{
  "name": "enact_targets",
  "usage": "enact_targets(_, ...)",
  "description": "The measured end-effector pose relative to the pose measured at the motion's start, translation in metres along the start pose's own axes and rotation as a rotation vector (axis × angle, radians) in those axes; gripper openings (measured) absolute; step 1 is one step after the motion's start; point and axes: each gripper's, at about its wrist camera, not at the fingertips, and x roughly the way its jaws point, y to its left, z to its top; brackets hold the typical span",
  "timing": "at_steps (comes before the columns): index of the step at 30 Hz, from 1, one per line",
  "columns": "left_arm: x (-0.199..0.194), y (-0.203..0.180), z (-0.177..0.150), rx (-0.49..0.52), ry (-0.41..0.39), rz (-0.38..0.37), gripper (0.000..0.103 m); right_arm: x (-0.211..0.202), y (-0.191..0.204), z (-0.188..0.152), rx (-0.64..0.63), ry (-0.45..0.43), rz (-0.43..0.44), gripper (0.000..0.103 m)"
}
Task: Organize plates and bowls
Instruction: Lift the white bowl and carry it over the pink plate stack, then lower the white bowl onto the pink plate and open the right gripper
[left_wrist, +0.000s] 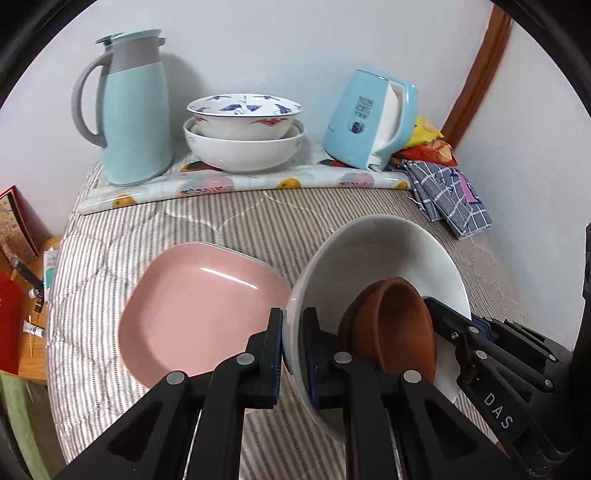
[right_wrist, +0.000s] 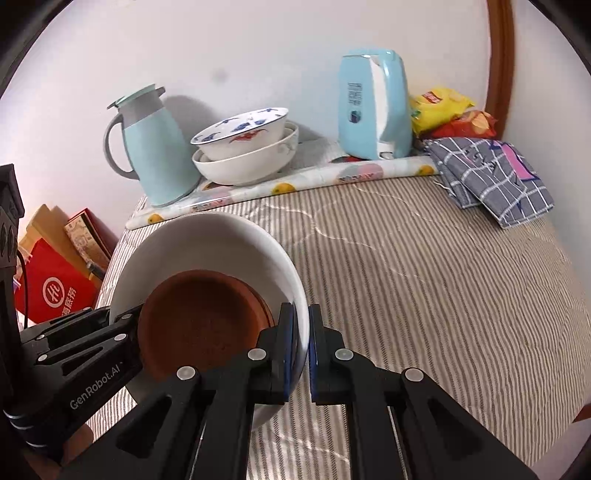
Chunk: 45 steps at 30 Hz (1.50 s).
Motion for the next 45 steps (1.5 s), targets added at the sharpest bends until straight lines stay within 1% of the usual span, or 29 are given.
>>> enact_targets(8, -0.001, 0.021, 0.005, -0.030, -0.008, 0.019, 0.011, 0.009, 0.020, 0.009, -0.026, -0.001, 0.020, 0.007)
enact_targets(17, 0.001, 0.043, 0.006, -0.055, -0.005, 0.034, 0.011, 0.023, 0.037, 0.012, -0.045, 0.018, 0.045, 0.007)
enact_targets(32, 0.002, 0.089, 0.001, -0.111, 0.003, 0.070, 0.011, 0.046, 0.077, 0.014, -0.095, 0.053, 0.085, 0.007)
enact_targets(40, 0.008, 0.103, -0.001, -0.138, 0.010, 0.070, 0.011, 0.058, 0.092, 0.017, -0.118, 0.072, 0.087, 0.007)
enact_targets(45, 0.014, 0.110, -0.001, -0.143, 0.016, 0.064, 0.011, 0.065, 0.094, 0.019, -0.120, 0.082, 0.085, 0.007)
